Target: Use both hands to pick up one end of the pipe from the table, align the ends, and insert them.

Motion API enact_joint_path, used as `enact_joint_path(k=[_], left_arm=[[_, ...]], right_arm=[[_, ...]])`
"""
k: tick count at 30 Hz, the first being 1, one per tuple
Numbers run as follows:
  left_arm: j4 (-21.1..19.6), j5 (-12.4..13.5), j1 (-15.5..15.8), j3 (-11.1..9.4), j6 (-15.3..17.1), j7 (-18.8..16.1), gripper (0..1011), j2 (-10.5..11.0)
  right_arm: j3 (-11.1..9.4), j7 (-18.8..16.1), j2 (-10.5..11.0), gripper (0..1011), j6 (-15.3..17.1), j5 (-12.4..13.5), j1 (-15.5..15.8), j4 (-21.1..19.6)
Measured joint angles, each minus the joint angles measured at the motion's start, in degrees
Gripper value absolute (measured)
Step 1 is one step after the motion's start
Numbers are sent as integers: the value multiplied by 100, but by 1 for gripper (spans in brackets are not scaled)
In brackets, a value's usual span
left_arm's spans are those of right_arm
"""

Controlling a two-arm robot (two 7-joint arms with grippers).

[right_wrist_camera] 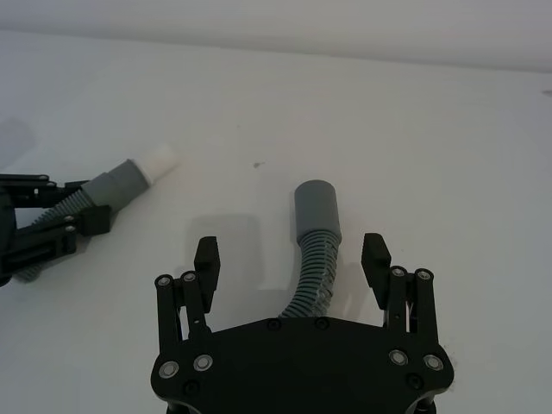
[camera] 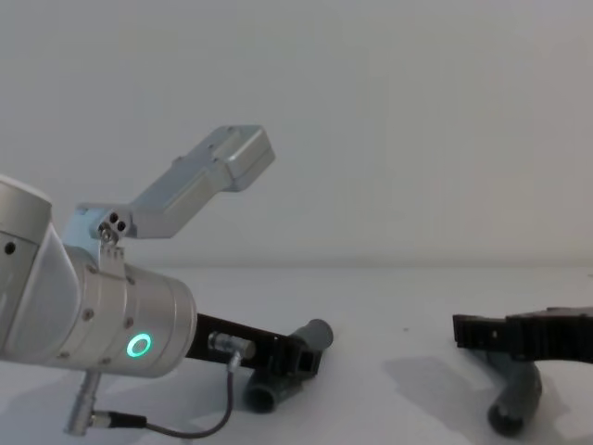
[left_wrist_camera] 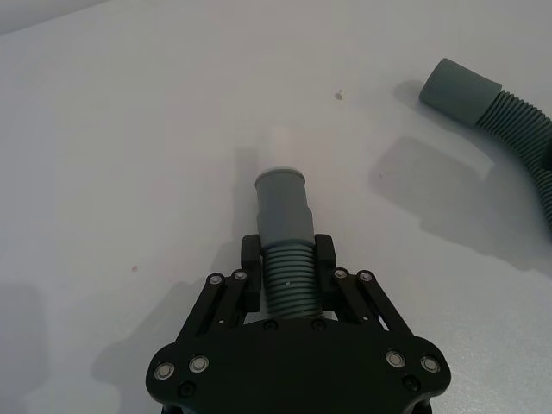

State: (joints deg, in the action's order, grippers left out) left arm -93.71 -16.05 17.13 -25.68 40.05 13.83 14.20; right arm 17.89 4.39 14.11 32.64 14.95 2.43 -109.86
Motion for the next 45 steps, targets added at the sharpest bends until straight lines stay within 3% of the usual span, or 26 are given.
enact_joint_path(k=[22, 45], left_arm=[[0, 0, 0, 0, 0, 0, 348, 0], [0, -1, 0, 0, 0, 0, 348, 0]], right_arm=[[-29, 151, -357, 1002, 395, -62, -233, 353], [-124, 114, -557, 980, 673, -32, -342, 502]])
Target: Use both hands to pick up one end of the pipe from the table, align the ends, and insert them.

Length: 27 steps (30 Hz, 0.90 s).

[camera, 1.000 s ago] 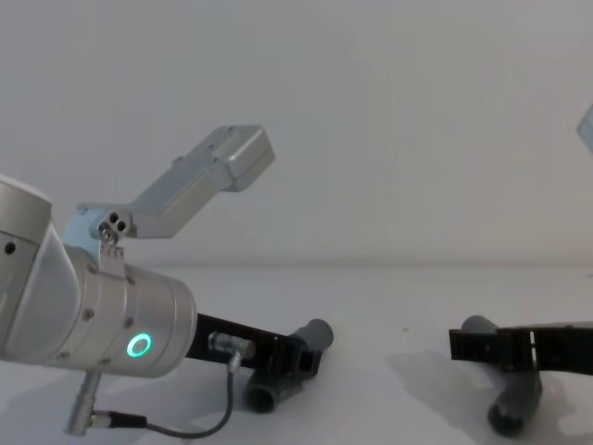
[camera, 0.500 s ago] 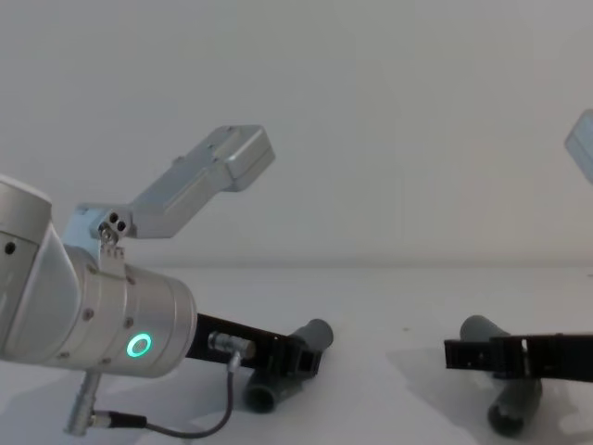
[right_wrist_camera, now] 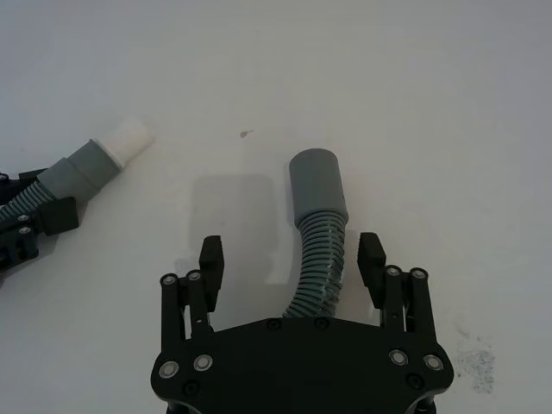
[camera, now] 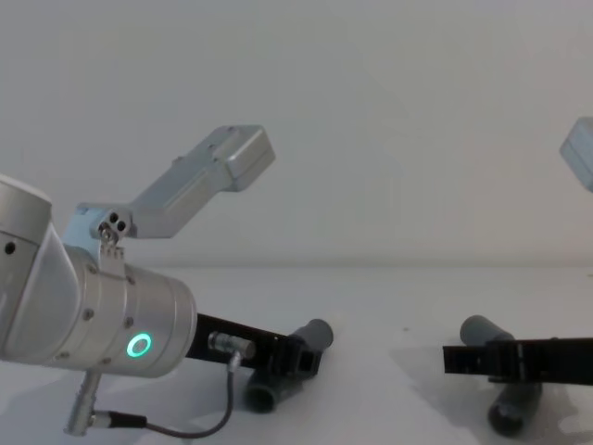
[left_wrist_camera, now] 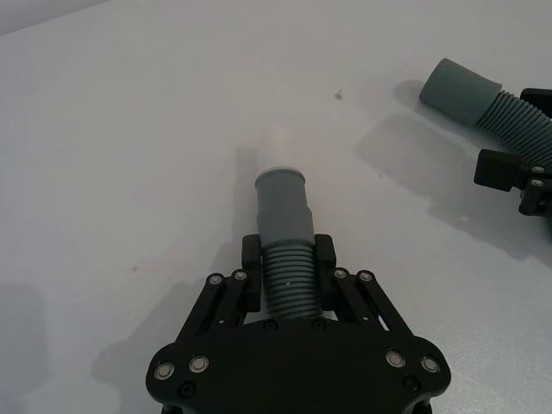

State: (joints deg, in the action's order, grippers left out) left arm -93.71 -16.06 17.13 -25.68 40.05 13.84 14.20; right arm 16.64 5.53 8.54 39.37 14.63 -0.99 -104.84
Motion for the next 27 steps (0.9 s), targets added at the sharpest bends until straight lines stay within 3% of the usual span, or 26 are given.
enact_joint_path(k=[11, 20, 27], left_arm=[[0, 0, 0, 0, 0, 0, 348, 0], [0, 0, 0, 0, 0, 0, 348, 0], [0, 0, 0, 0, 0, 0, 351, 0]], right_arm=[[-18, -19, -35, 713, 44, 17, -12, 21], [-23, -25, -46, 390, 62, 24, -16, 27], [-27, -29, -49, 224, 67, 26, -19, 31]])
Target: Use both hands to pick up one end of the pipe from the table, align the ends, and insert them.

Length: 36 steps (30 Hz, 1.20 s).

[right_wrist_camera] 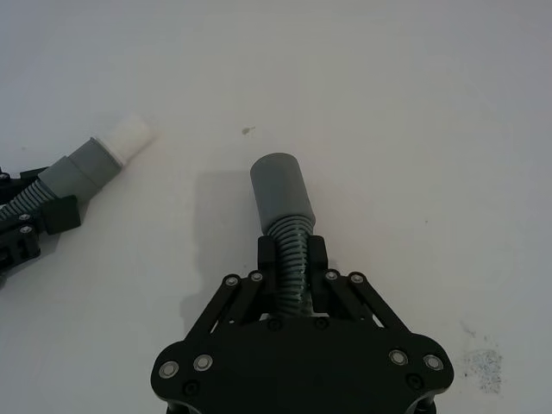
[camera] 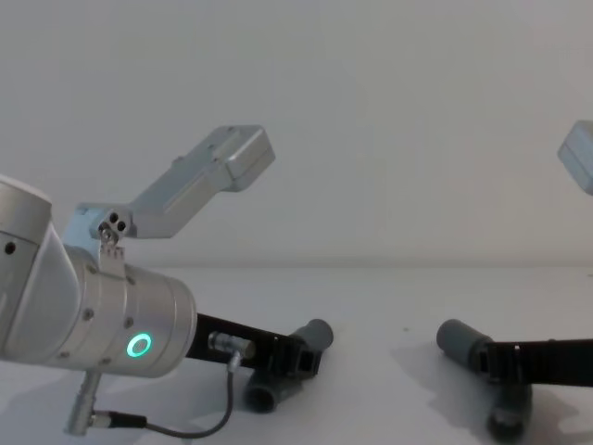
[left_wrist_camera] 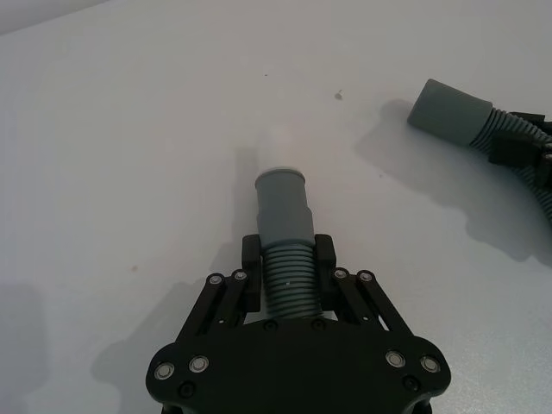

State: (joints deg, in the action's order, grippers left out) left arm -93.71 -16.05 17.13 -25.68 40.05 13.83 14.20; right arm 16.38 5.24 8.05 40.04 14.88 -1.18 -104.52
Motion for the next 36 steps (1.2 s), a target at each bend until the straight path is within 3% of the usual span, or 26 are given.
enact_joint_path(k=[19, 26, 36], left_arm=[[5, 83, 50, -83, 5, 36, 351, 25], [-50, 258, 134, -274, -57, 139, 348, 129], [-265, 429, 311, -502, -340, 576, 348, 473]], right_arm=[[-4, -72, 20, 176, -60, 0, 3, 0], [6, -306, 150, 176, -391, -7, 19, -33], [14, -996, 603, 175, -1081, -20, 18, -110]])
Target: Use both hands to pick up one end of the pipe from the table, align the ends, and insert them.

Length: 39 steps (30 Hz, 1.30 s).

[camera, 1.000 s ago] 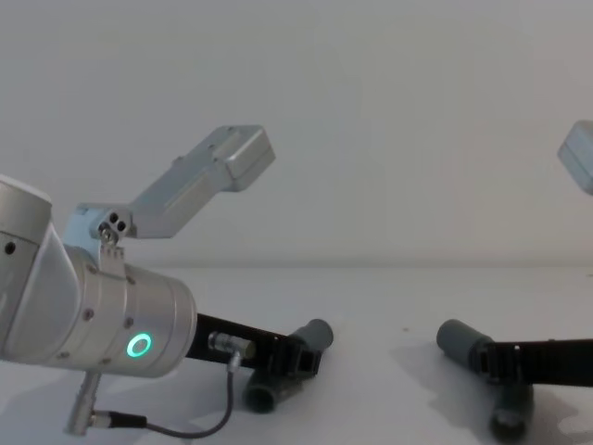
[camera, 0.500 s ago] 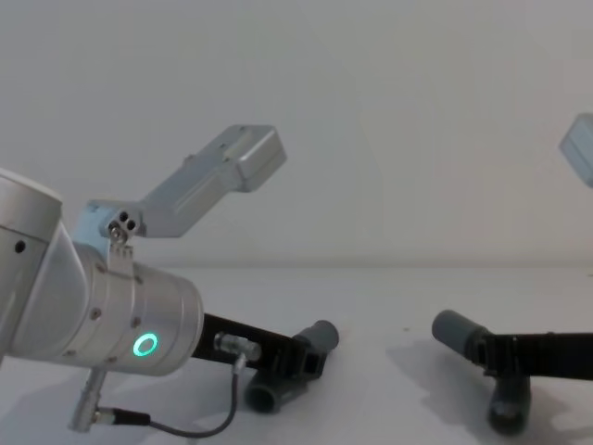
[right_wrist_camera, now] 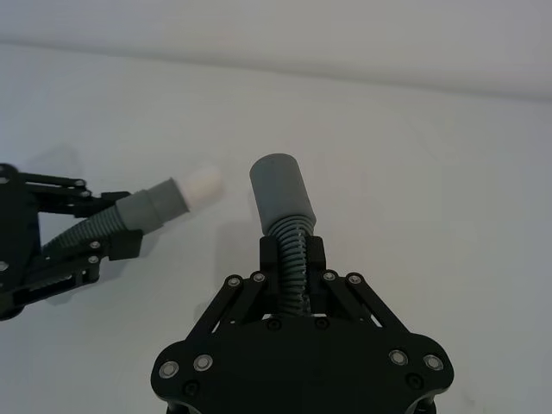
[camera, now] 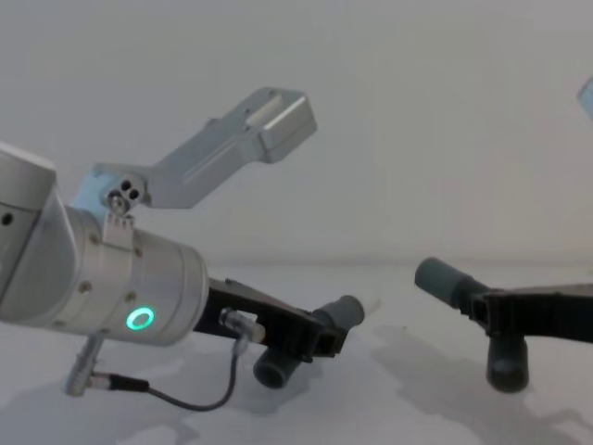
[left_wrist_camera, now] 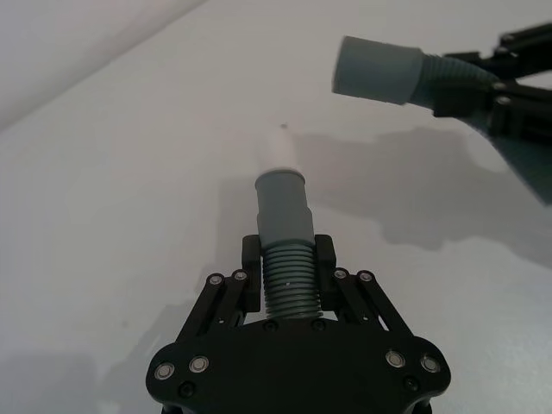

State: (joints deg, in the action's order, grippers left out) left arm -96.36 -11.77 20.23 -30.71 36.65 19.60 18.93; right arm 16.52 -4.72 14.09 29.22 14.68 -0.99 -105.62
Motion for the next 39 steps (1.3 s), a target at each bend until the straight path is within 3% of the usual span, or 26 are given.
enact_joint_path(k=[7, 14, 19, 24, 29, 39], left_arm=[[-143, 11, 92, -61, -238, 461, 348, 379], [-211, -29, 148, -81, -358, 815, 348, 683], [-226, -94, 188, -82, -455, 1083, 348, 925], [-222, -165, 258, -81, -570, 1352, 348, 1129], [-173, -258, 347, -82, -725, 1635, 348, 1267], [9, -517, 611, -117, -1110, 2333, 348, 1476]], right_arm=[[-25, -497, 352, 175, -394, 10, -28, -9], [-60, -1121, 802, 175, -891, 56, -75, 41], [-97, -1713, 1236, 175, -1367, 127, -122, 138], [-114, -2078, 1491, 175, -1634, 182, -158, 211], [-115, -2642, 1851, 175, -2032, 270, -237, 336], [-27, -3490, 2302, 175, -2550, 405, -432, 568]])
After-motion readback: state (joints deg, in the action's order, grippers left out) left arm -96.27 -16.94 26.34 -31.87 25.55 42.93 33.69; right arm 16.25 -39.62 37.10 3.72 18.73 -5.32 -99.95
